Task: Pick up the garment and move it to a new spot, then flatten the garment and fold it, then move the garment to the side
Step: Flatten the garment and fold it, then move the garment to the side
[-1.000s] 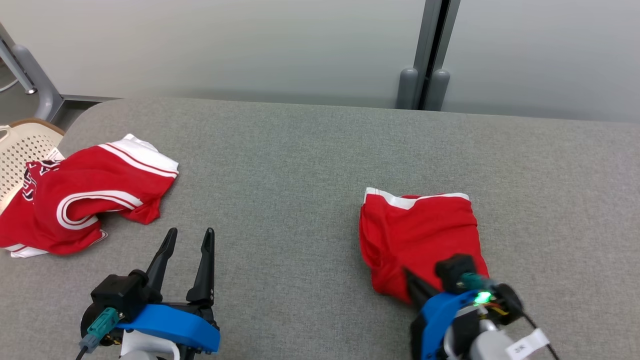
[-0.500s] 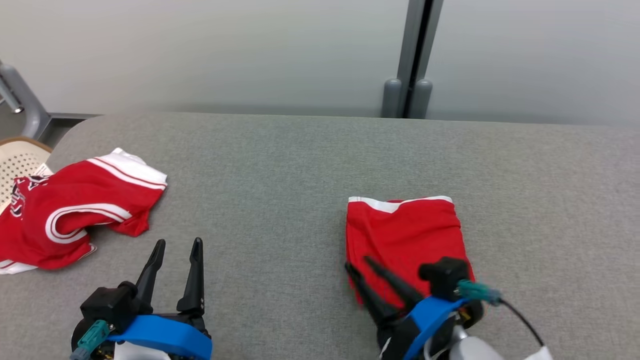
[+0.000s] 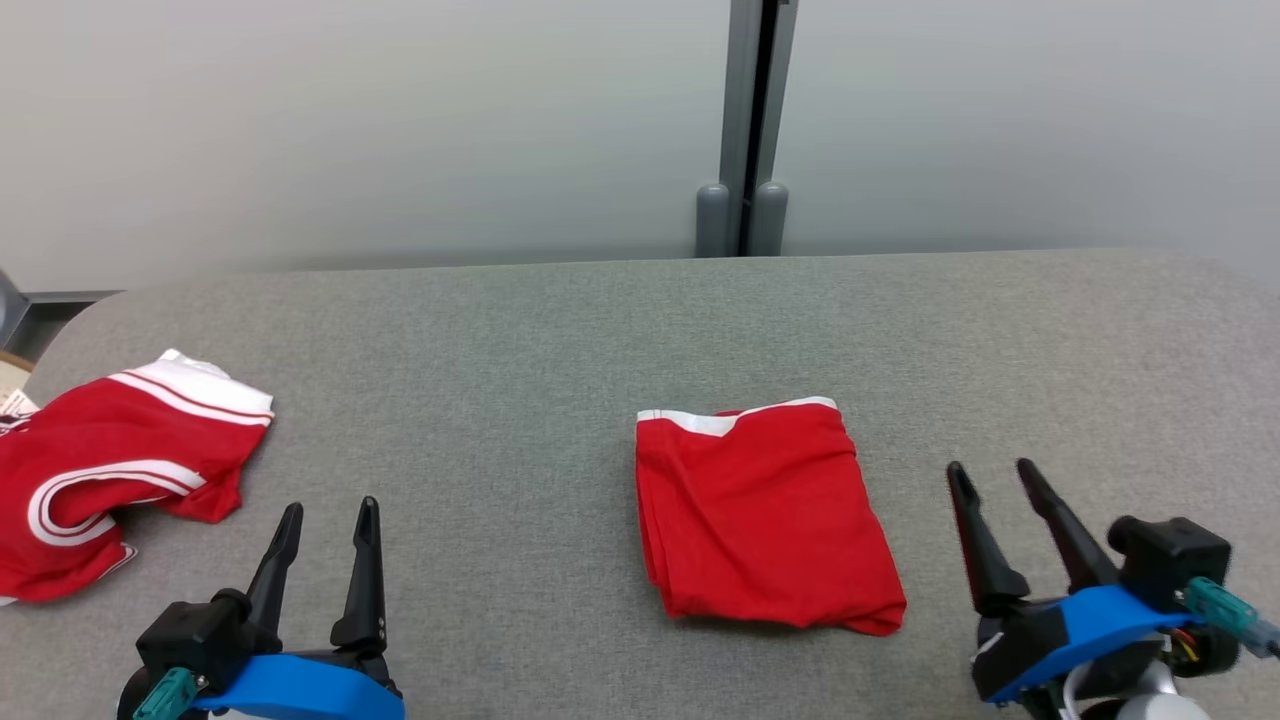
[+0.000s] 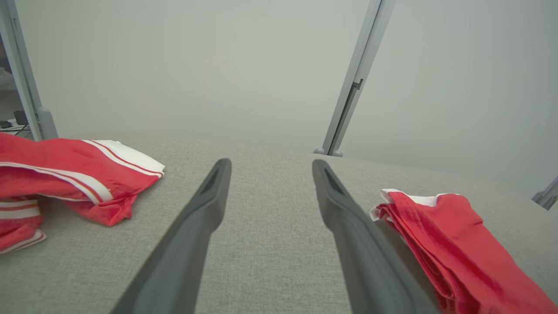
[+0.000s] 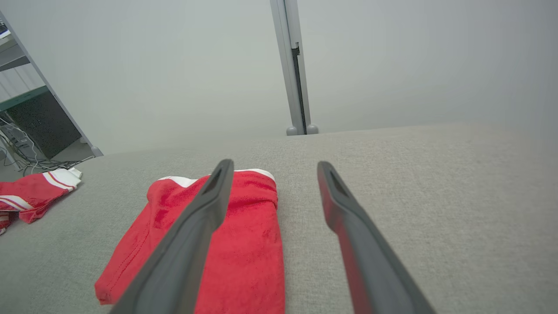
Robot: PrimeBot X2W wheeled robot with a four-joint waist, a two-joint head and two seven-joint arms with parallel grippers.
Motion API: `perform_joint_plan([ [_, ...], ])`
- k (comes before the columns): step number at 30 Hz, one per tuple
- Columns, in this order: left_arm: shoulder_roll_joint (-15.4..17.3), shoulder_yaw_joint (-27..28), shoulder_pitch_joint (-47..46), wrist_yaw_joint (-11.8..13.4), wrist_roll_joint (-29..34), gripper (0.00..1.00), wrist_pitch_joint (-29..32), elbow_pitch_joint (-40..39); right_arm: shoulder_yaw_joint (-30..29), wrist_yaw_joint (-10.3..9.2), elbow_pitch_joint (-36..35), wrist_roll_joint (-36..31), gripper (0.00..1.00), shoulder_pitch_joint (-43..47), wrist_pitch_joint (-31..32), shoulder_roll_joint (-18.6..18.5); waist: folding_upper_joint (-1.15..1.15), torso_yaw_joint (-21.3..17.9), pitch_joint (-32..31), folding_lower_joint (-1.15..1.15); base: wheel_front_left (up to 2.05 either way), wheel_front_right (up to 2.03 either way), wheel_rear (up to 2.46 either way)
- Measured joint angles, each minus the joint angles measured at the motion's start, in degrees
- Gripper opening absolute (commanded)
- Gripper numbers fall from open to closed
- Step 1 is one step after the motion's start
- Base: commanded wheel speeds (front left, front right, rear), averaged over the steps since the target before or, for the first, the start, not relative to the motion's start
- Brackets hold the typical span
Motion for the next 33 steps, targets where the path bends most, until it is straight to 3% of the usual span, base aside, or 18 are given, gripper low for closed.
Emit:
perform_joint_plan([
  [6, 0.5, 0.0, 0.8, 0.5, 0.0, 1.00, 0.0, -0.2, -3.4, 0.00, -3.5, -2.4, 1.00, 2.6, 2.5, 0.0, 0.00, -1.8, -0.7, 0.00, 0.00, 0.00, 0.00],
  [11, 0.6, 0.2, 0.8, 1.0, 0.0, 1.00, 0.1, 0.3, -2.8, 0.00, -4.6, -4.9, 1.00, 3.4, 3.9, 0.0, 0.00, -3.2, -1.1, 0.01, 0.00, 0.00, 0.00],
  [33, 0.3, 0.0, 0.8, 1.5, -0.6, 1.00, -0.2, 2.4, -1.7, 0.00, -3.9, -4.9, 1.00, 3.5, 4.9, 0.0, 0.00, -4.4, -1.6, 0.01, 0.00, 0.00, 0.00],
])
